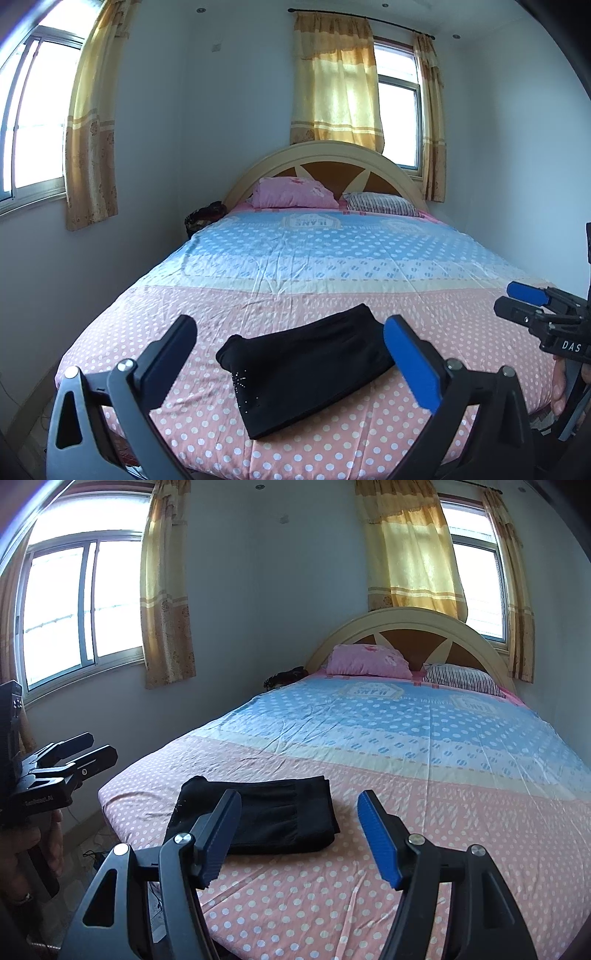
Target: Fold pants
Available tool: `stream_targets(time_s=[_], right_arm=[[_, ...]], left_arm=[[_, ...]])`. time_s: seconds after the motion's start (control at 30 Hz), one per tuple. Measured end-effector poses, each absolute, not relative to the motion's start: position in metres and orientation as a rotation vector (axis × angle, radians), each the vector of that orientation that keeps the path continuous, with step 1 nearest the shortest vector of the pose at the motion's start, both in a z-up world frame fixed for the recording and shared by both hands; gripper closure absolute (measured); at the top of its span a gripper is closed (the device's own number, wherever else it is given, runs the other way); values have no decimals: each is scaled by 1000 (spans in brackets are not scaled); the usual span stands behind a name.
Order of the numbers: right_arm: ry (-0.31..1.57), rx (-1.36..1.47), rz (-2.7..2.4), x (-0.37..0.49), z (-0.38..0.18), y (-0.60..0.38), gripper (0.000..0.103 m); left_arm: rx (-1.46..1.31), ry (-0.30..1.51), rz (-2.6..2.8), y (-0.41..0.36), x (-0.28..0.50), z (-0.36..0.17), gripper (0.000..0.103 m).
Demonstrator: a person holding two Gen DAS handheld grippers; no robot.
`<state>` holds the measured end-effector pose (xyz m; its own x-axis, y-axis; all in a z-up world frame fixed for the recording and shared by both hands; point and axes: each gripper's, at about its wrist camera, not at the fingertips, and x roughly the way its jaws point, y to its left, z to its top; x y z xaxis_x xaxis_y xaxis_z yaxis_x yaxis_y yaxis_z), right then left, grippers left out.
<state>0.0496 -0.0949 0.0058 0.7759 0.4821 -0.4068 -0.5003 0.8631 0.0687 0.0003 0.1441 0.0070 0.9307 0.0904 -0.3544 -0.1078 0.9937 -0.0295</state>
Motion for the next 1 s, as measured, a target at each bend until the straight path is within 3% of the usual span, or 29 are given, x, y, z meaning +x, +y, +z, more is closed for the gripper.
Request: stream_targets(time_s=[1.0], right_arm=[[435, -44, 539, 45, -5, -93, 36]], left_arm=[[-44, 374, 117, 143, 4, 6, 0]])
